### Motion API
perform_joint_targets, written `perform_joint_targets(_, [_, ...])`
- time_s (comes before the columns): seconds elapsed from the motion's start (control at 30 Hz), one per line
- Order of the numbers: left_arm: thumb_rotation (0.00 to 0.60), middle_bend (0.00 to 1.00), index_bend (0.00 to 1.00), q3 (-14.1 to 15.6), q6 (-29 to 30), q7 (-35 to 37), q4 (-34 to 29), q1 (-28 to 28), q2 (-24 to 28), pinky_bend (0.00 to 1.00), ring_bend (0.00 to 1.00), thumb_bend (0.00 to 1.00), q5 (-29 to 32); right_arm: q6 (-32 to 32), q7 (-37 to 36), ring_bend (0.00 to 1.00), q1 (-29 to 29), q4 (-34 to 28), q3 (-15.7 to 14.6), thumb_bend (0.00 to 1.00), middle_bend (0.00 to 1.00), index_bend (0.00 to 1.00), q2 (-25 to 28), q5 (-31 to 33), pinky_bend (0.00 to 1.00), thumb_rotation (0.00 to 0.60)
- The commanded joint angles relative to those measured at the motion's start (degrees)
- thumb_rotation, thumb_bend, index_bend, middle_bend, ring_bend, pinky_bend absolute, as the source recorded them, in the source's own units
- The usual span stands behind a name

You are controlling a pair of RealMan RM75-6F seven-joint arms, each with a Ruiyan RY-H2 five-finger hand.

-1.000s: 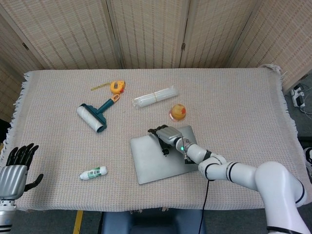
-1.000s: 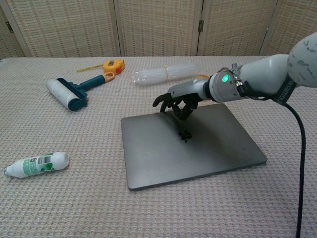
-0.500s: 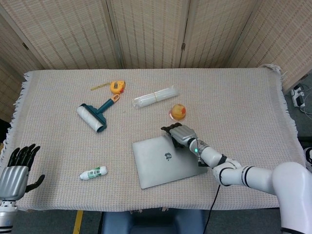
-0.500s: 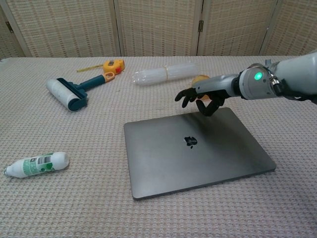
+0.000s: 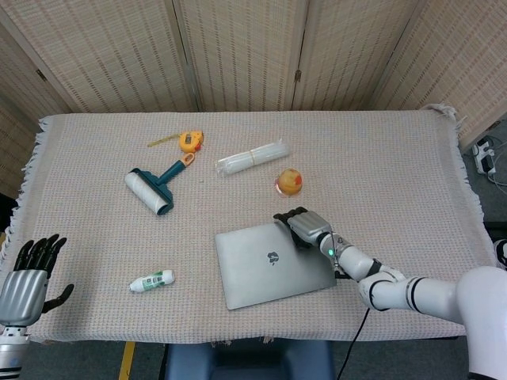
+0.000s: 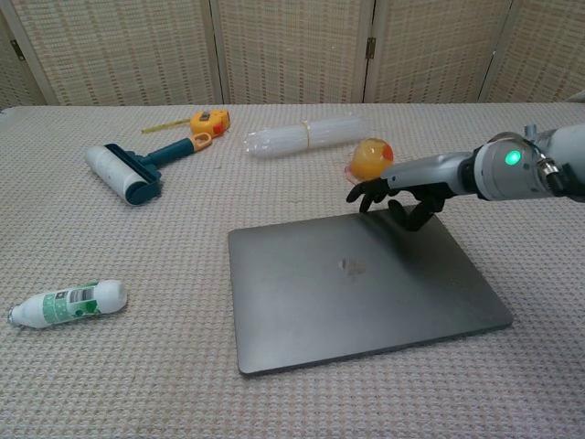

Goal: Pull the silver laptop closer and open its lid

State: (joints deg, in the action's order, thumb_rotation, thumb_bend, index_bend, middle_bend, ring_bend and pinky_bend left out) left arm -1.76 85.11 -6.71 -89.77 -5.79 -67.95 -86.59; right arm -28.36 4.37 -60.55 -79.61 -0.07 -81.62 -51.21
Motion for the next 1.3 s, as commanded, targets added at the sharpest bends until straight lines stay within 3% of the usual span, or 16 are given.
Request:
perform_joint_targets(0.03, [0.600, 0.10, 0.12, 0.1, 0.1, 0.0, 0.0, 0.1, 0.0, 0.00, 0.10, 0.32, -0.1, -0.9, -0.1, 0.08, 1.1, -2.2, -0.2, 0.96, 0.15, 0.00, 1.2, -1.5, 0.00, 0.600])
perform_joint_targets(0.23, [0.600, 0.10, 0.12, 0.2, 0.5, 0.3, 0.1, 0.2, 0.0, 0.00, 0.10, 0.32, -0.5, -3.3, 0.2, 0.08, 3.1, -6.3, -0.5, 0.96, 0.14, 0.00, 3.3, -4.3, 0.00, 0.600])
perform_joint_targets(0.4, [0.600, 0.10, 0.12, 0.3, 1.0, 0.5, 0.0, 0.3, 0.1, 0.00, 0.10, 0.32, -1.1, -11.1, 0.0, 0.08, 7.0, -9.4, 0.0, 0.94, 0.08, 0.00, 4.3, -11.0, 0.00, 0.600])
perform_joint_targets(0.57, [0.600, 0.10, 0.12, 0.4, 1.3, 0.4, -0.5, 0.3, 0.3, 0.00, 0.10, 0.32, -1.6, -20.6, -0.4, 0.07, 12.2, -12.9, -2.1, 0.56, 0.01, 0.00, 4.3, -22.7, 0.00, 0.600])
perform_joint_targets(0.7, [0.600, 0.10, 0.12, 0.4, 1.5, 0.4, -0.8, 0.3, 0.5, 0.00, 0.10, 0.32, -2.1, -26.3, -0.2, 0.03, 15.8, -13.0, -4.7, 0.33, 0.00, 0.00, 3.2, -30.3, 0.00, 0.600])
perform_joint_targets(0.77, [0.600, 0.10, 0.12, 0.4, 1.5, 0.4, -1.0, 0.2, 0.5, 0.00, 0.10, 0.32, -2.3, -28.1, 0.2, 0.01, 17.0, -12.7, -5.8, 0.28, 0.00, 0.00, 2.6, -32.9, 0.00, 0.600])
perform_joint_targets(1.0, [0.600, 0.10, 0.12, 0.7, 1.1, 0.0, -1.8, -0.1, 0.7, 0.00, 0.10, 0.32, -3.0, -31.3, 0.8, 0.00, 19.8, -10.6, -9.1, 0.26, 0.00, 0.00, -0.2, -41.1, 0.00, 0.600])
perform_joint_targets(1.3, [0.600, 0.10, 0.12, 0.9, 1.3, 0.5, -1.8, 0.2, 0.7, 0.00, 0.10, 0.32, -3.0, -29.5, 0.7, 0.00, 20.2, -7.0, -9.1, 0.26, 0.00, 0.00, -3.9, -43.7, 0.00, 0.600])
